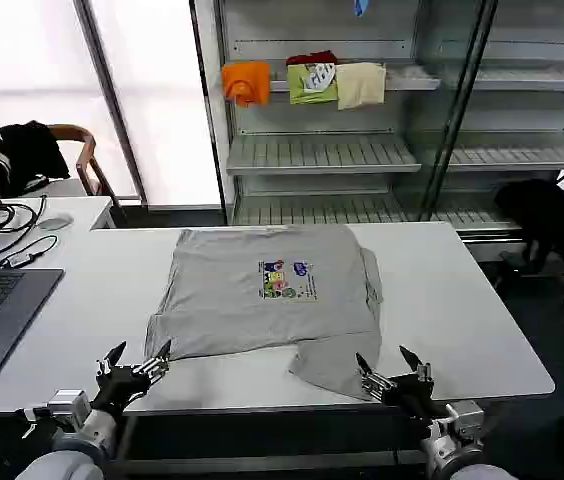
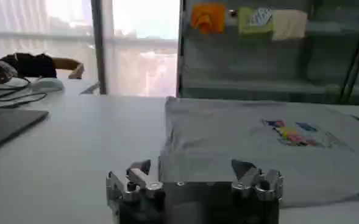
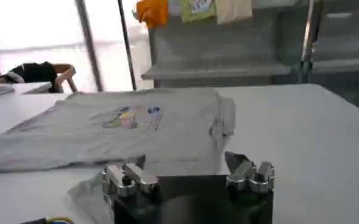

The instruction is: Fold and organize the clothes.

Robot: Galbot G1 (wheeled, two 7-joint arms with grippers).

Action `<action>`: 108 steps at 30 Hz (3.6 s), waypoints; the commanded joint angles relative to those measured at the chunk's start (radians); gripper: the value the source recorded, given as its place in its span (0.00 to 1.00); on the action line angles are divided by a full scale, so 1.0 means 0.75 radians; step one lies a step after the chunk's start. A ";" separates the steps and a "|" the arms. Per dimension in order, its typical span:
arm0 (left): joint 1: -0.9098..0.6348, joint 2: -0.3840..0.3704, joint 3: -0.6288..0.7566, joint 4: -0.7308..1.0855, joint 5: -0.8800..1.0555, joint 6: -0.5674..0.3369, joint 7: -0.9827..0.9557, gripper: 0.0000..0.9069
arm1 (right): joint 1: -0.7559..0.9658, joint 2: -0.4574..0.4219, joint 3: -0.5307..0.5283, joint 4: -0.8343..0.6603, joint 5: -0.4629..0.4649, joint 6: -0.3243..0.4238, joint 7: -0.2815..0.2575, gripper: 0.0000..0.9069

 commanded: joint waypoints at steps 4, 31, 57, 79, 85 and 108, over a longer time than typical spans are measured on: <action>-0.053 0.000 0.048 0.154 0.082 0.002 -0.005 1.00 | 0.002 0.059 -0.072 -0.099 -0.128 0.004 0.021 0.76; -0.093 0.013 0.066 0.227 0.004 0.002 0.030 0.00 | 0.019 0.107 -0.129 -0.129 -0.212 0.107 -0.021 0.00; -0.641 0.005 0.082 0.503 -0.244 -0.091 0.041 0.00 | 0.846 0.246 -0.086 -0.579 -0.102 0.136 0.060 0.00; -0.761 0.028 0.106 0.783 -0.059 -0.089 0.024 0.01 | 1.226 0.346 -0.047 -1.219 -0.362 0.181 -0.009 0.00; -0.779 0.028 0.117 0.809 -0.018 -0.094 0.043 1.00 | 1.270 0.346 -0.047 -1.272 -0.389 0.186 -0.020 1.00; -0.694 0.029 0.137 0.713 0.213 -0.021 0.074 1.00 | 1.067 0.285 -0.109 -1.010 -0.422 -0.025 0.035 1.00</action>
